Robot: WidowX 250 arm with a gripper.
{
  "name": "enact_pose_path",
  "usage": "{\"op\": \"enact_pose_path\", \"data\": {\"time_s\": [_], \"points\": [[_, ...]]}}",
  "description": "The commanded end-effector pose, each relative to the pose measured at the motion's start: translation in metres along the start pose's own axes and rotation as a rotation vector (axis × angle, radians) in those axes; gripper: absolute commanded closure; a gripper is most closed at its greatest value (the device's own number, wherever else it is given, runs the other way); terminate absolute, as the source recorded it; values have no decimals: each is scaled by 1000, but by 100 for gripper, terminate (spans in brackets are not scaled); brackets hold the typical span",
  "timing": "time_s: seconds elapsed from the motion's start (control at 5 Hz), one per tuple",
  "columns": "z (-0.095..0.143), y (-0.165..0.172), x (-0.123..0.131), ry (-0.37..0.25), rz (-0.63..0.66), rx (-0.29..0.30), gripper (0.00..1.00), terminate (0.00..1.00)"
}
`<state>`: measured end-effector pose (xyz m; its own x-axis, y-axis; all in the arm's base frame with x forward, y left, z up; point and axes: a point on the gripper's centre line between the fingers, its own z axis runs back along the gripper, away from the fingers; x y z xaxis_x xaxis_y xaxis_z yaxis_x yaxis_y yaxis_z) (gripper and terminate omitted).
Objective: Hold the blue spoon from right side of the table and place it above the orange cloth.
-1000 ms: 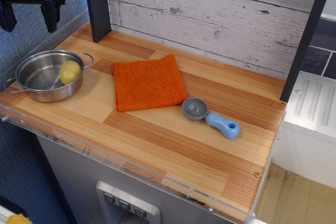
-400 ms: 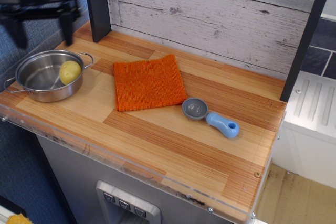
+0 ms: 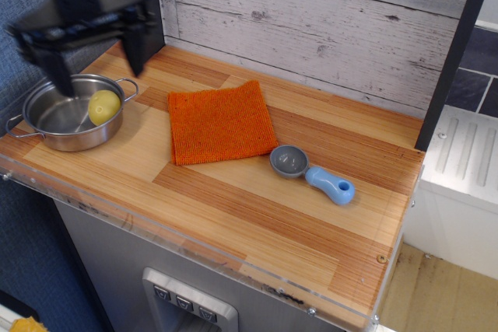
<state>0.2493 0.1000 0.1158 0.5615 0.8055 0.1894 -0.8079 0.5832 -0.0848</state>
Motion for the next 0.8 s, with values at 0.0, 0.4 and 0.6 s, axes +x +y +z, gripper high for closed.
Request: {"op": "enact_pose_path", "data": {"time_s": [0.0,0.4,0.6], "points": [[3,-54,-36,14,173,-113,0,0],[-11,-114,-79,35,292,-131,0,0],[-19,-133,-99,36,396,-103,0,0]]}}
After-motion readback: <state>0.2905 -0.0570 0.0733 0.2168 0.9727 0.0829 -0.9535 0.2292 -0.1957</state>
